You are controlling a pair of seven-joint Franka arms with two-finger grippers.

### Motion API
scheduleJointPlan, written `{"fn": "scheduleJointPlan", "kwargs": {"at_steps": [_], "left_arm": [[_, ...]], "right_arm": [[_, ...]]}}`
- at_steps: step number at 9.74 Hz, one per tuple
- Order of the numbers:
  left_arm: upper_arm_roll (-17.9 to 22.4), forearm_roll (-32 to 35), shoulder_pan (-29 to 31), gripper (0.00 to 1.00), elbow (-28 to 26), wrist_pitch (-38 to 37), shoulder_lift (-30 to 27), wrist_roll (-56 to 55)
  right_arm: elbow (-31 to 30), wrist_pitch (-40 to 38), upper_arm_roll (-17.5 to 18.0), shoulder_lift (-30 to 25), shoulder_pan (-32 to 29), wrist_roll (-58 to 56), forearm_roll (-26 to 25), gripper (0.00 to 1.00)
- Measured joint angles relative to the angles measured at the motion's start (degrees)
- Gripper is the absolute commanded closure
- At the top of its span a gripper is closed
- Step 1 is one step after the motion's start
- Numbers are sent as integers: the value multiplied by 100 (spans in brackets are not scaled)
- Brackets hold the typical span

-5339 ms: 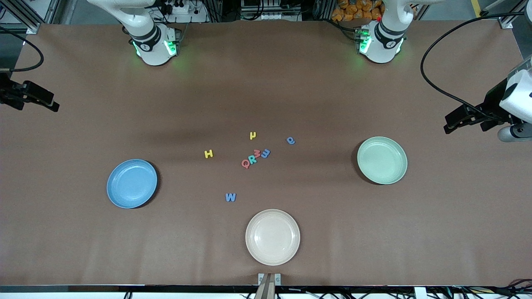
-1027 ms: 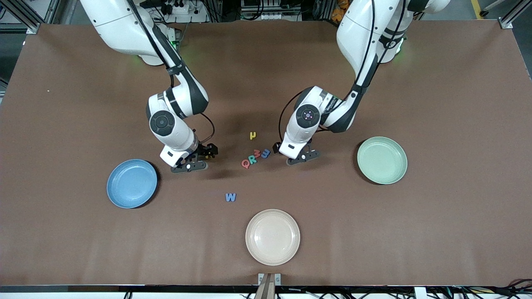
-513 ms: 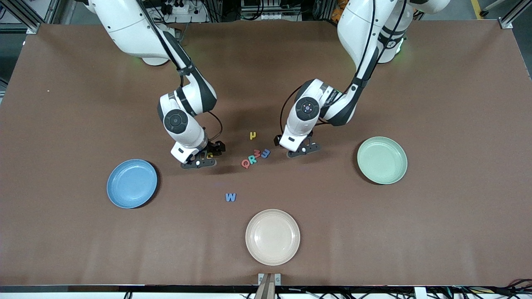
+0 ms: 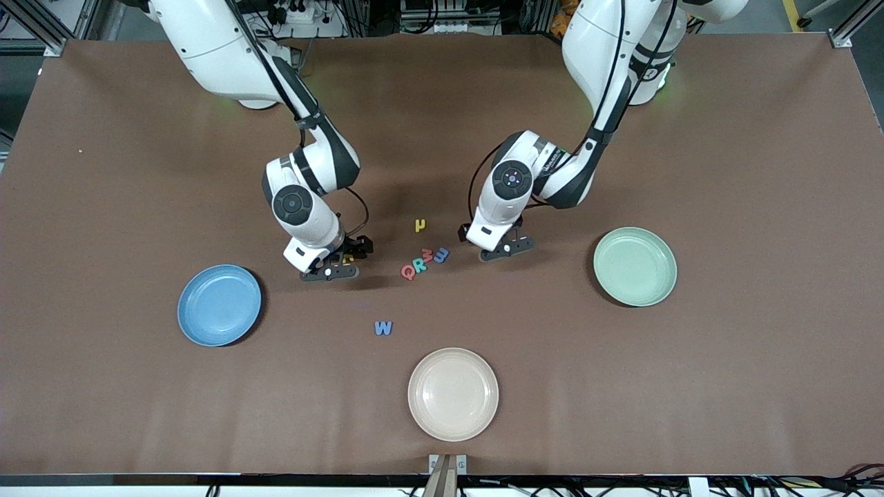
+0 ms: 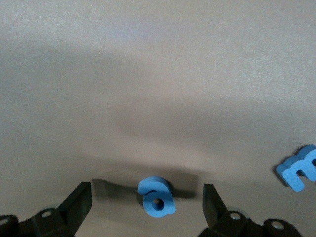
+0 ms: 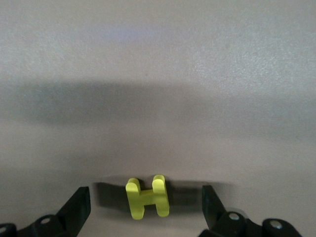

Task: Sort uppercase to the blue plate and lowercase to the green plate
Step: 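Place the H on the blue plate while the left gripper grasps the a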

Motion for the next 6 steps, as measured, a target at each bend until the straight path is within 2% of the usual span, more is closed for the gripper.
{"fn": "scheduleJointPlan", "kwargs": {"at_steps": [1, 2, 6], "left_arm": [[0, 4, -2, 35, 13, 11, 0, 0], [0, 6, -6, 40, 17, 16, 0, 0], [0, 8, -18, 43, 17, 16, 1, 0]], "right_arm": [[-16, 0, 0, 1, 0, 0, 0, 85], [-21, 0, -1, 0, 0, 1, 0, 100], [-18, -21, -7, -102, 2, 13, 2, 100]]}}
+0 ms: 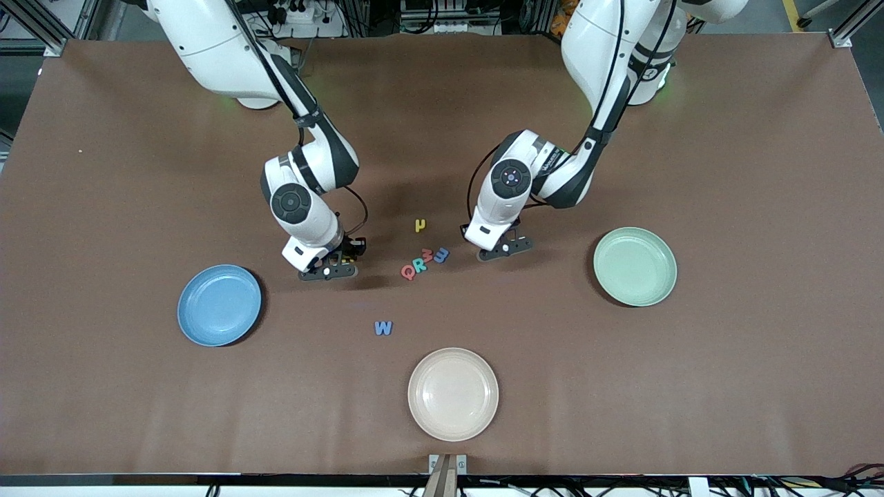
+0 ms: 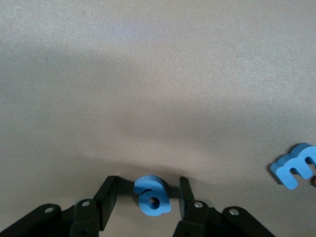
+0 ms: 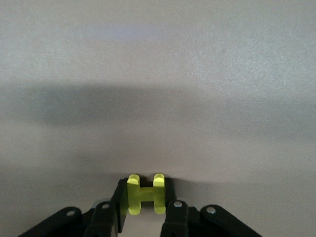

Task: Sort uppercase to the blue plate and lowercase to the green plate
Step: 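Place the H on the blue plate while the left gripper grasps the a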

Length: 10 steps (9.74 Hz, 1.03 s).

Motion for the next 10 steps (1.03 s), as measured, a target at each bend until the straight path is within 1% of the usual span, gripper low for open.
{"fn": "scheduleJointPlan", "kwargs": {"at_steps": [3, 4, 6, 7, 8, 9, 10], "left_arm": [[0, 3, -4, 43, 3, 0, 3, -44], [-5, 4, -11, 45, 11, 1, 3, -105], [-21, 4, -44, 47, 88, 10, 31, -219], [-22, 4, -82, 54, 129, 10, 70, -229], [-18, 7, -97, 59, 147, 9, 83, -233], [-11, 13, -96, 69, 147, -3, 80, -233], [3, 29, -97, 82, 145, -57, 70, -237]], "right_arm": [[25, 50, -86, -74, -25, 5, 0, 100], [33, 50, -198, -201, -79, -1, -7, 100], [37, 28, -559, -480, -153, -93, -119, 100], [37, 18, -818, -560, -164, -264, -312, 100], [41, 18, -1153, -576, -185, -641, -449, 100], [45, 18, -1427, -577, -272, -1130, -470, 100], [52, 18, -1546, -576, -449, -1573, -477, 100]]}}
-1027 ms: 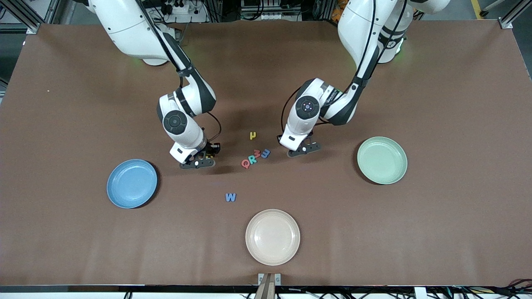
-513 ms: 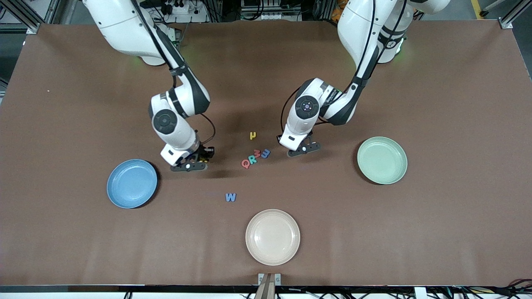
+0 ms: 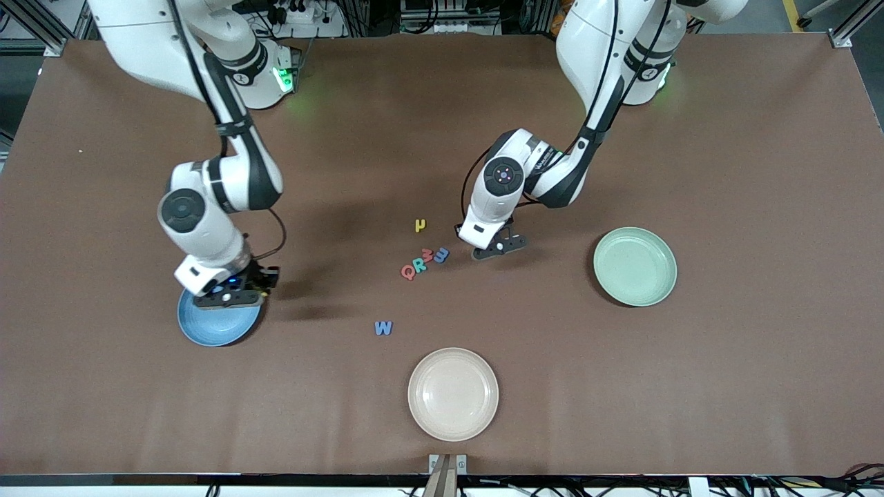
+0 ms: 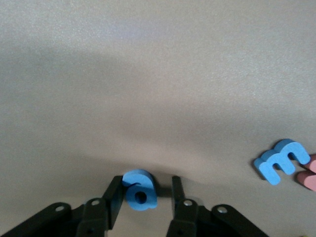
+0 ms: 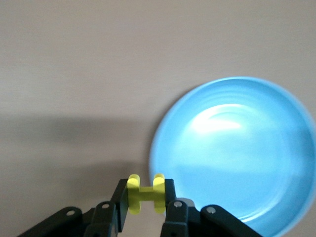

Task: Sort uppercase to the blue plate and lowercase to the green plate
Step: 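Place the H on the blue plate while the left gripper grasps the a, then drop the a on the green plate while the right gripper reaches the M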

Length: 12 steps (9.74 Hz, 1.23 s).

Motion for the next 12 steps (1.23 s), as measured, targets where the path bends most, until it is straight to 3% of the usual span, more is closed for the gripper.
{"fn": "scheduleJointPlan", "kwargs": {"at_steps": [1, 3, 4, 5, 6, 12], "left_arm": [[27, 9, 2, 94, -5, -105, -25, -2], [27, 11, -1, 96, -2, -97, -22, -2], [28, 12, -1, 96, -2, -98, -22, -2], [27, 73, 1, 97, 4, -111, -24, 8], [36, 328, 23, 97, 35, -259, -30, 64], [119, 1450, 1527, 98, 131, -2044, -860, 2288]], "right_arm": [[13, 2, -30, 1, -241, -447, -5, 100], [67, 4, -43, 2, -719, -1232, -10, 100], [90, 5, -45, 2, -900, -1499, -11, 77], [107, 4, -45, 3, -992, -1625, -11, 30], [119, 4, -43, 4, -1007, -1649, -11, 0], [255, 4, 3, 10, -973, -1578, -2, 0]]}}
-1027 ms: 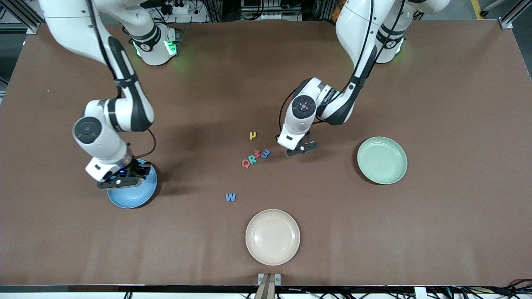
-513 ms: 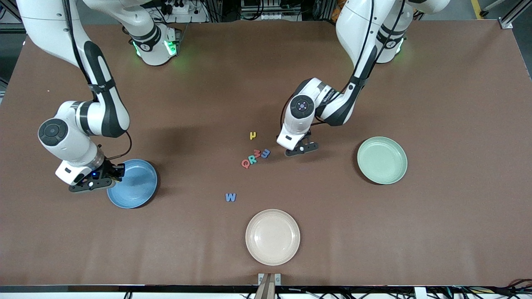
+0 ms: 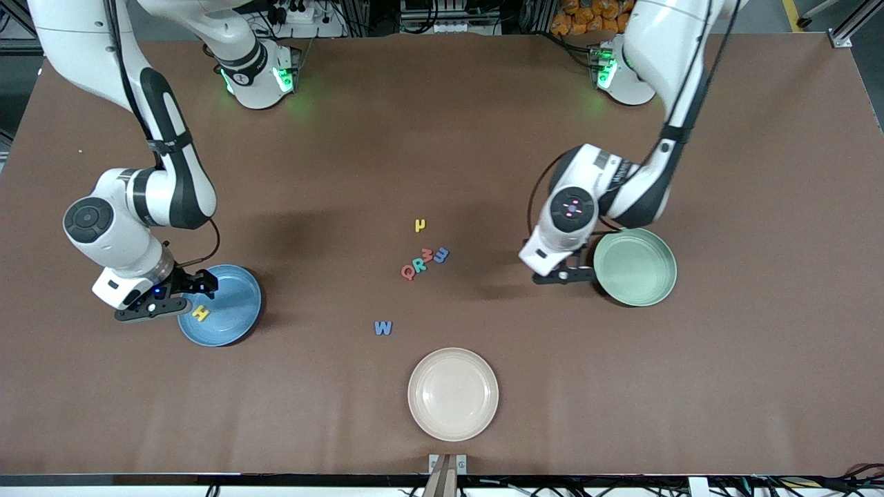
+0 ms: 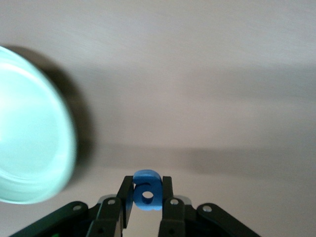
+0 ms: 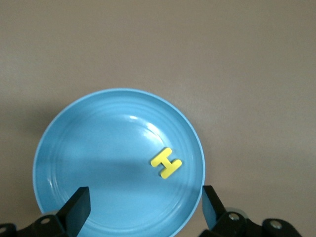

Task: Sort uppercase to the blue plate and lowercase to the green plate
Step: 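Drop the a on the green plate while the right gripper reaches the M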

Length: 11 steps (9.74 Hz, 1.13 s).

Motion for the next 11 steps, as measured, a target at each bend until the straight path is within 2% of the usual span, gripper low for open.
{"fn": "scheduleJointPlan", "kwargs": {"at_steps": [2, 4, 5, 6, 8, 11], "left_arm": [[-6, 473, 403, 98, -193, -77, -142, 398], [-10, 551, 816, 97, -338, 112, -174, 1018], [-11, 554, 1051, 71, -509, 468, -184, 1282], [-13, 554, 1246, 1, -750, 854, -188, 1459], [-38, 554, 1331, 0, -941, 1091, -195, 1484], [-508, 158, 1244, 0, -823, 1149, -229, 804]], "right_arm": [[301, -162, 112, 108, 75, 433, 3, 0], [941, -640, 192, 465, 354, 1086, 116, 0], [1357, -1002, 201, 704, 506, 1287, 355, 0], [1811, -1343, 211, 977, 610, 1364, 722, 0], [2504, -1676, 242, 1487, 735, 1470, 1234, 0], [3329, -1697, 341, 2234, 1029, 2476, 1285, 0]]}}
